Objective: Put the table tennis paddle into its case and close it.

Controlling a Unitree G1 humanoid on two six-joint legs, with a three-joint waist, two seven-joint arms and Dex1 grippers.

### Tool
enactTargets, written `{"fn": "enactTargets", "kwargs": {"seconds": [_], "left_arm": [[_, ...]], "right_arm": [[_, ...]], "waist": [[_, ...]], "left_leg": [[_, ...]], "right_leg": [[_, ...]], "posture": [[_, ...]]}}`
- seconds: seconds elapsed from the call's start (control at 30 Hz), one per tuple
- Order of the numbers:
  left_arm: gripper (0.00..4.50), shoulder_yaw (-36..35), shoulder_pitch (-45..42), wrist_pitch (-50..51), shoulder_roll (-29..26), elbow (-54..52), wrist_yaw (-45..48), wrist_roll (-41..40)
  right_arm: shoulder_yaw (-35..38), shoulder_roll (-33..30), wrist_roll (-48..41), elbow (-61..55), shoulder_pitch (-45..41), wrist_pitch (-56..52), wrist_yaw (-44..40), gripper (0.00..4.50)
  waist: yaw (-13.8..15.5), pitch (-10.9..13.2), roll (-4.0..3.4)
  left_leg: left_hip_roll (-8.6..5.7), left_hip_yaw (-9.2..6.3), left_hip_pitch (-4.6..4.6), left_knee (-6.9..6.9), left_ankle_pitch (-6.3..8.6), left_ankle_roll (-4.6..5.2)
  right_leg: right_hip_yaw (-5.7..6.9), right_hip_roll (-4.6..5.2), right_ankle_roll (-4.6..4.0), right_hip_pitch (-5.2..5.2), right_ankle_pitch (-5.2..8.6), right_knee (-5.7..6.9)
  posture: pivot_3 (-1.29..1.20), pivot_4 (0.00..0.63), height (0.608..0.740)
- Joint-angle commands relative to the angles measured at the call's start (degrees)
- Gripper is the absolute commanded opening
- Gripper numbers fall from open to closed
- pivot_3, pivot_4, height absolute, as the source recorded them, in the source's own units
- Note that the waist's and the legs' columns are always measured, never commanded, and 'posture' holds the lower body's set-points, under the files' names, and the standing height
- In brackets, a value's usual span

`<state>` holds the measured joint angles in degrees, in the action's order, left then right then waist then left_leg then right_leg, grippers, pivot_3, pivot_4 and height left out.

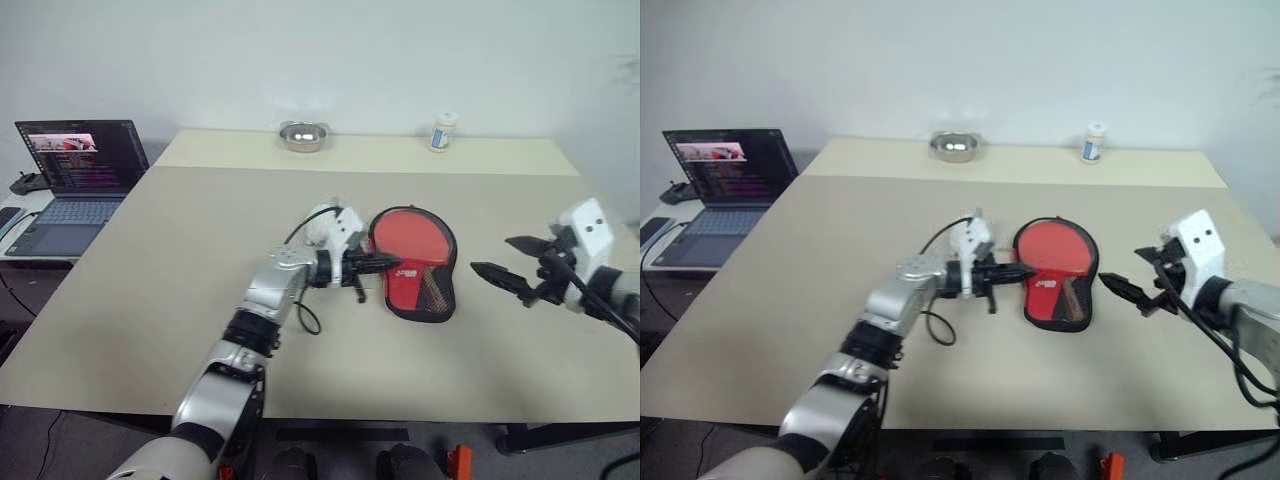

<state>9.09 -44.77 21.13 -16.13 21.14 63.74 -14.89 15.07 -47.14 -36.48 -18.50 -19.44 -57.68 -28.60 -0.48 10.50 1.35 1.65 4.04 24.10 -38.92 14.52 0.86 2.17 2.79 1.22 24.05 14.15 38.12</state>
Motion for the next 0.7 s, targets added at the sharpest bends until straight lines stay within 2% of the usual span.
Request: {"fn": "enactTargets", "kwargs": {"seconds": [0.03, 0.17, 0.33, 0.7], "left_arm": [[0.01, -2.42, 1.17, 3.06, -3.68, -7.54, 2.96, -3.86], [0.01, -5.0, 3.56, 7.59, -8.02, -13.94, 3.98, -7.58], [0.01, -6.77, 5.55, 11.46, -10.87, -19.09, 3.22, -10.95], [0.01, -7.46, 4.54, 12.47, -14.21, -21.68, 3.29, -13.95]], "right_arm": [[-4.46, 2.11, 5.63, 9.31, -4.9, 5.32, 0.39, 4.5], [-8.61, 6.57, 10.58, 21.08, -10.7, 9.01, 1.35, 4.5], [-10.94, 10.09, 15.18, 31.77, -15.23, 12.17, 1.37, 4.5], [-13.19, 14.59, 18.41, 37.17, -17.03, 12.94, -2.08, 4.5]], "waist": [[0.21, 0.0, -0.01], [0.43, -0.01, -0.01], [0.48, -0.01, -0.02], [0.17, -0.01, -0.02]], "left_leg": [[0.01, 0.01, -0.02, 0.0, -0.02, 0.02], [-0.02, 0.04, 0.02, 0.01, -0.03, 0.04], [0.0, 0.08, 0.03, 0.02, -0.02, 0.04], [0.04, 0.11, -0.1, 0.02, -0.03, 0.03]], "right_leg": [[0.02, 0.0, 0.0, -0.01, 0.0, 0.01], [0.02, 0.02, 0.0, -0.01, 0.0, -0.03], [0.01, 0.05, -0.01, 0.0, -0.01, -0.05], [-0.01, 0.03, -0.01, -0.03, -0.01, 0.08]], "posture": [[0.0, 0.15, 0.74], [0.0, 0.15, 0.74], [0.0, 0.15, 0.74], [0.0, 0.15, 0.74]]}}
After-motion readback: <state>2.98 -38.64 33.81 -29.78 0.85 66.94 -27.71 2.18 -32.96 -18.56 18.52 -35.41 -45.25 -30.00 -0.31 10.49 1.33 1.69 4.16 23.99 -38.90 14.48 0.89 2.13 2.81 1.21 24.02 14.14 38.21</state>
